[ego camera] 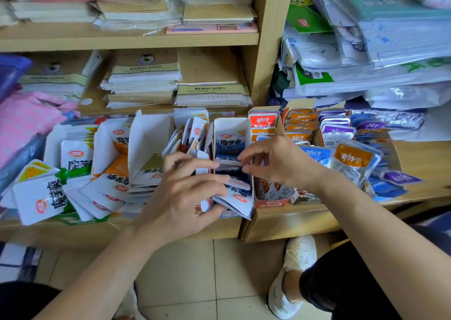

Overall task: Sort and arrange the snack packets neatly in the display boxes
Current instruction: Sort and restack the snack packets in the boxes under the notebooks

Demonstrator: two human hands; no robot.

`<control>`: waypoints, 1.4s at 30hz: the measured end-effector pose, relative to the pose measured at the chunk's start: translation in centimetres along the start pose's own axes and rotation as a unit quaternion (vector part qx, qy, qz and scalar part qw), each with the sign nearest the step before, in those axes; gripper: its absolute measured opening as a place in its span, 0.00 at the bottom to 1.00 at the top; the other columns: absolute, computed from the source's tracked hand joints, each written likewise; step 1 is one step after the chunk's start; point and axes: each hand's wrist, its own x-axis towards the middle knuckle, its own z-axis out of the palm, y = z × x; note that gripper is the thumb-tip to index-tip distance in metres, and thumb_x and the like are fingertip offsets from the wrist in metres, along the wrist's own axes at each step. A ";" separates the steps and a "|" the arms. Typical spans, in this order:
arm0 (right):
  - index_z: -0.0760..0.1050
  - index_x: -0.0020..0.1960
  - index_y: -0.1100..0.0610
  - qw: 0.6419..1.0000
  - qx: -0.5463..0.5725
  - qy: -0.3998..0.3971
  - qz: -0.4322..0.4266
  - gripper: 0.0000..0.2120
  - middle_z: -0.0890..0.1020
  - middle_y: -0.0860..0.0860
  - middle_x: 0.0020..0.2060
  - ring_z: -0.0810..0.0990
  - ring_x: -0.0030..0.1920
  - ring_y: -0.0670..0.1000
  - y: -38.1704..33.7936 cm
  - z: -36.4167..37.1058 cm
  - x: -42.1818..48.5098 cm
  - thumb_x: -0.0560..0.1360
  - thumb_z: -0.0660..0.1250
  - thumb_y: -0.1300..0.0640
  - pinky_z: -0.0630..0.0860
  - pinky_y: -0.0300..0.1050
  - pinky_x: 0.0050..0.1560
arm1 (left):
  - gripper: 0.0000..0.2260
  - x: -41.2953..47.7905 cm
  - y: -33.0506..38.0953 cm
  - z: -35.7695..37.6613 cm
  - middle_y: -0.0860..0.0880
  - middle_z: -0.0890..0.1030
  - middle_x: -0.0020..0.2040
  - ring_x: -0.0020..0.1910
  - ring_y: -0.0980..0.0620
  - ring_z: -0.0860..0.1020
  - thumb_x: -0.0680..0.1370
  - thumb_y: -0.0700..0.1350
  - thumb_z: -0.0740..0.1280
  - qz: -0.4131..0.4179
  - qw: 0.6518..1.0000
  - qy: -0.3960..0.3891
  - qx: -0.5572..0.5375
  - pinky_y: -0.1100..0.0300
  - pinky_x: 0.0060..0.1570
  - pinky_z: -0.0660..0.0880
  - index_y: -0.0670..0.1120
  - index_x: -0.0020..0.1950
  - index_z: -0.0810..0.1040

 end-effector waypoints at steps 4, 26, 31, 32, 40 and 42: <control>0.86 0.49 0.57 0.994 -0.030 0.094 -0.042 0.03 0.86 0.47 0.42 0.81 0.39 0.41 0.3 0.5 0.9 0.76 0.73 0.60 0.74 0.28 0.41 | 0.09 -0.2 -0.1 0.0 0.50 0.84 0.51 0.54 0.50 0.78 0.71 0.49 0.75 -0.040 0.999 0.002 0.007 0.50 0.57 0.67 0.48 0.49 0.86; 0.84 0.50 0.56 1.000 0.023 0.007 -0.013 0.04 0.82 0.40 0.38 0.81 0.41 0.41 -0.5 0.7 0.1 0.78 0.70 0.62 0.73 0.30 0.41 | 0.06 0.2 0.1 -0.2 0.56 0.84 0.54 0.58 0.48 0.79 0.74 0.51 0.74 -0.044 0.998 -0.012 0.031 0.45 0.57 0.67 0.51 0.47 0.86; 0.81 0.48 0.53 0.997 0.055 0.048 0.021 0.05 0.81 0.41 0.36 0.80 0.38 0.41 -0.5 1.0 -0.2 0.79 0.69 0.62 0.72 0.32 0.39 | 0.11 0.4 0.2 -0.3 0.54 0.81 0.64 0.69 0.46 0.74 0.75 0.55 0.69 -0.070 0.994 -0.056 0.056 0.47 0.64 0.63 0.51 0.51 0.85; 0.81 0.48 0.53 0.997 0.046 0.066 0.021 0.05 0.81 0.40 0.36 0.80 0.38 0.40 -0.5 1.1 -0.1 0.79 0.69 0.62 0.72 0.31 0.38 | 0.11 0.4 0.2 -0.3 0.54 0.81 0.64 0.70 0.46 0.73 0.76 0.55 0.69 -0.065 0.994 -0.060 0.062 0.46 0.64 0.63 0.51 0.52 0.85; 0.83 0.51 0.57 0.994 0.047 0.096 0.027 0.04 0.83 0.45 0.39 0.80 0.38 0.40 -0.2 0.9 0.7 0.76 0.72 0.62 0.73 0.30 0.38 | 0.14 0.0 0.4 -0.1 0.57 0.84 0.56 0.72 0.48 0.71 0.77 0.57 0.66 -0.072 0.988 -0.101 0.092 0.44 0.64 0.61 0.51 0.56 0.83; 0.83 0.52 0.57 0.996 0.049 0.074 0.024 0.07 0.84 0.48 0.41 0.81 0.40 0.42 -0.1 0.8 0.7 0.74 0.75 0.61 0.76 0.32 0.41 | 0.14 0.0 0.4 -0.1 0.56 0.82 0.59 0.71 0.47 0.71 0.76 0.57 0.66 -0.076 0.987 -0.108 0.089 0.45 0.64 0.61 0.51 0.56 0.82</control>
